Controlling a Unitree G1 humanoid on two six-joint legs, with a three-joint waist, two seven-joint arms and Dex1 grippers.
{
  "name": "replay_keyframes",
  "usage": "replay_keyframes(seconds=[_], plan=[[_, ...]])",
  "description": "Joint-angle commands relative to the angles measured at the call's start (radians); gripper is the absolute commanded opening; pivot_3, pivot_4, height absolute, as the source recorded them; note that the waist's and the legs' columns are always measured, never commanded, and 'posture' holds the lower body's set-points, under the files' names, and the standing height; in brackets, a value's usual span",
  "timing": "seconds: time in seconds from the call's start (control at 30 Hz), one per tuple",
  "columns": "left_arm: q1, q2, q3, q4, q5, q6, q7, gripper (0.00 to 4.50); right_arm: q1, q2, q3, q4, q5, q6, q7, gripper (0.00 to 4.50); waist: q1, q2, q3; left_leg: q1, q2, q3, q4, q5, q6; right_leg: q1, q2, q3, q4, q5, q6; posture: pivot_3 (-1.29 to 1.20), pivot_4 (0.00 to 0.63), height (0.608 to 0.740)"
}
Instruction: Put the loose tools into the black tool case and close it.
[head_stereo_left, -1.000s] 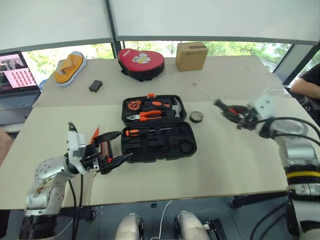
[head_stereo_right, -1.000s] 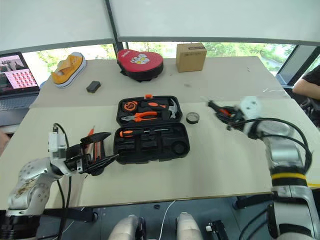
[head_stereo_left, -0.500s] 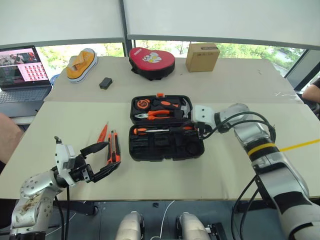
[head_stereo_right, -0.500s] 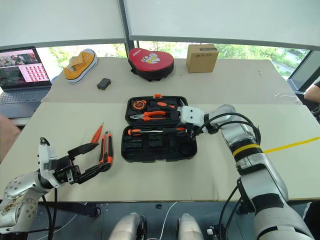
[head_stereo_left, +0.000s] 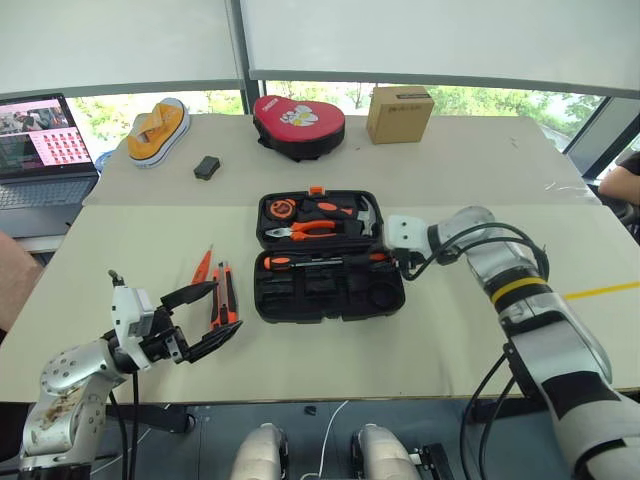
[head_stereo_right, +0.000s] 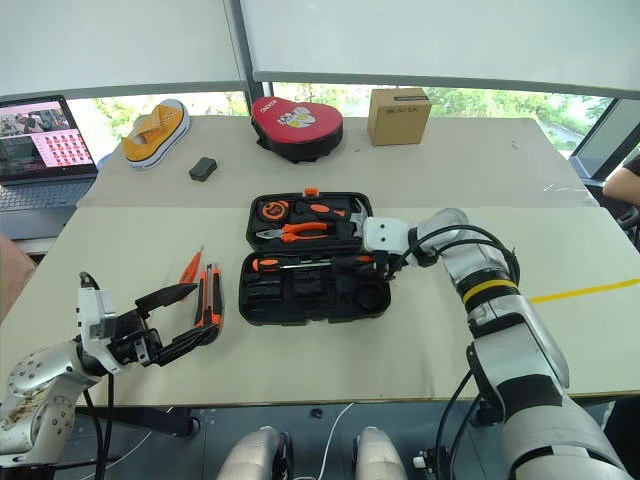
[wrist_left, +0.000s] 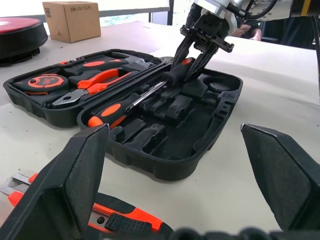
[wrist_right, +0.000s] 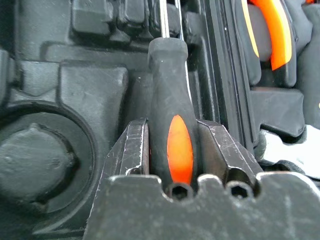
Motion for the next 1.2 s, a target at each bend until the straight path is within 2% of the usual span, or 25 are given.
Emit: replay_keyframes(seconds=[0.03, 0.13, 0.3, 0.4, 0.7, 0.77, 1.0, 1.2], plan=[[-0.015, 0.015, 0.016, -0.02, -0.007, -0.011, 0.005, 4.5, -0.002, 0.005, -0.022, -0.015, 0.02, -0.048, 0.045, 3.37, 0.0, 0.0, 0.0, 0.0, 0.0, 0.0, 0.0, 0.0, 0.0, 0.0, 0.0, 0.0, 0.0, 0.0, 0.0, 0.0, 0.15, 0.74], [-0.018, 0.013, 0.016, -0.018, -0.004, -0.012, 0.007, 4.5, -0.011, 0.018, -0.055, -0.003, 0.047, -0.126, 0.037, 4.38, -0.001, 0.0, 0.0, 0.0, 0.0, 0.0, 0.0, 0.0, 0.0, 0.0, 0.0, 0.0, 0.0, 0.0, 0.0, 0.0, 0.15, 0.74], [-0.016, 0.01, 0.014, -0.017, -0.001, -0.013, 0.01, 4.5, -0.024, 0.03, -0.144, 0.012, 0.172, -0.155, 0.152, 4.45, -0.003, 0.0, 0.0, 0.0, 0.001, 0.0, -0.001, 0.0, 0.0, 0.0, 0.0, 0.0, 0.0, 0.0, 0.0, 0.0, 0.15, 0.74], [-0.024, 0.007, 0.013, 0.001, 0.003, -0.022, 0.007, 4.5, -0.021, 0.045, -0.209, 0.007, 0.268, -0.039, 0.215, 3.69, -0.002, 0.0, 0.0, 0.0, 0.001, 0.0, -0.001, 0.0, 0.0, 0.0, 0.0, 0.0, 0.0, 0.0, 0.0, 0.0, 0.15, 0.74], [-0.043, 0.003, 0.004, 0.04, 0.015, -0.04, -0.001, 4.5, 0.046, 0.096, -0.161, -0.002, 0.146, 0.008, 0.072, 0.59, -0.004, 0.0, 0.0, 0.0, 0.001, 0.0, -0.001, 0.0, 0.0, 0.0, -0.001, 0.0, 0.0, 0.0, -0.001, 0.0, 0.15, 0.74], [-0.044, 0.003, 0.0, 0.046, 0.02, -0.044, -0.001, 4.5, 0.058, 0.107, -0.148, -0.002, 0.122, 0.01, 0.05, 0.04, -0.005, 0.0, 0.0, 0.0, 0.001, 0.0, -0.001, 0.0, 0.0, -0.001, -0.001, 0.0, 0.0, 0.0, -0.001, 0.0, 0.15, 0.74], [-0.051, 0.006, -0.001, 0.068, 0.034, -0.044, 0.001, 4.5, 0.086, 0.147, -0.083, -0.007, 0.058, 0.028, 0.039, 0.04, -0.008, 0.0, 0.0, 0.002, 0.001, 0.0, -0.001, 0.0, -0.001, 0.001, -0.001, 0.0, 0.0, 0.0, -0.001, 0.0, 0.15, 0.74], [-0.045, 0.005, -0.003, 0.076, 0.049, -0.049, 0.006, 4.5, 0.094, 0.178, -0.026, -0.016, -0.012, 0.033, 0.002, 0.04, -0.032, 0.0, -0.001, 0.005, 0.003, 0.001, -0.003, 0.0, -0.001, 0.001, 0.0, 0.0, 0.001, 0.0, -0.002, 0.0, 0.15, 0.74]])
